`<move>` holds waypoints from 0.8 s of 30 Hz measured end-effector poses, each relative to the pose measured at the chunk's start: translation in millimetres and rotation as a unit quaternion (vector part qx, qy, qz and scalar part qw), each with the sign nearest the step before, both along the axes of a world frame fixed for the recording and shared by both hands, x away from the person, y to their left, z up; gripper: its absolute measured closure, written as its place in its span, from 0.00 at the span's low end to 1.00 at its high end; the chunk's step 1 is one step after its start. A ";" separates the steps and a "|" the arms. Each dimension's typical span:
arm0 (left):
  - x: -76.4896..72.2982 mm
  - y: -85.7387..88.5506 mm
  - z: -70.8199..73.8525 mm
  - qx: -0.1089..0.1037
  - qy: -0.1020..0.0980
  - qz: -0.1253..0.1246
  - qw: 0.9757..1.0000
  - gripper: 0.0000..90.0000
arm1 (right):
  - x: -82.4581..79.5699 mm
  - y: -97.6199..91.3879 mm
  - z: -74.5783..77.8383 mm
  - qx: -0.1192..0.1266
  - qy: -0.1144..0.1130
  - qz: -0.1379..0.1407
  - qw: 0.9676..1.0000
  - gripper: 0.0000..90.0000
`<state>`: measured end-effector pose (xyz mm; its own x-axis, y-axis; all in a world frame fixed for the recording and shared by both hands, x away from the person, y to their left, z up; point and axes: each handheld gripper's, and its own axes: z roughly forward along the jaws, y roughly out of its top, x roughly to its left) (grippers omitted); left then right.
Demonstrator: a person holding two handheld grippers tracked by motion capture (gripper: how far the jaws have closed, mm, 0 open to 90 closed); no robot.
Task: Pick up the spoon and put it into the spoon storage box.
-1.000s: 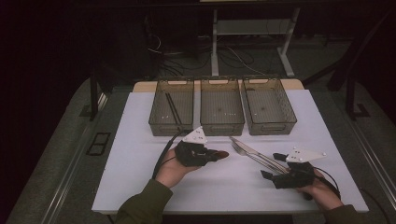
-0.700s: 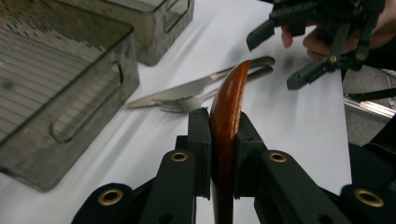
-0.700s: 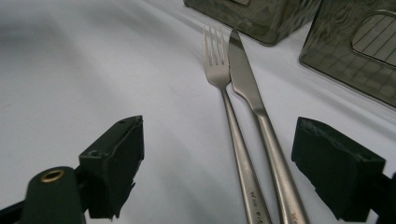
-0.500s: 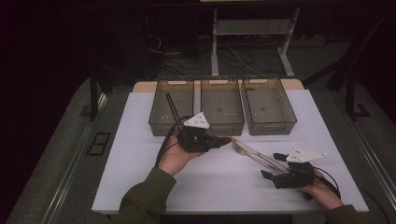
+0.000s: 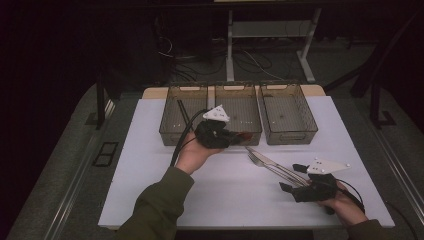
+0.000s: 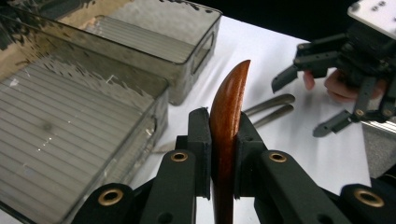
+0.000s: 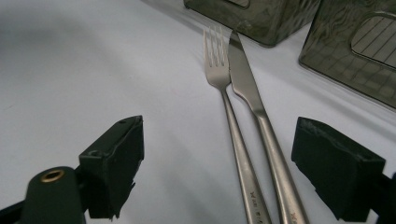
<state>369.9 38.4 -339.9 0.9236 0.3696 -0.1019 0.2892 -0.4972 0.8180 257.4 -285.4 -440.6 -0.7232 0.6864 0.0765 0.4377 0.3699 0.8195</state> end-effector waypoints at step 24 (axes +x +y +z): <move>68.7 -25.6 0.9 -0.016 -0.014 0.042 0.999 0.89 | -0.2 -0.6 1.1 0.006 -0.002 0.000 1.000 0.18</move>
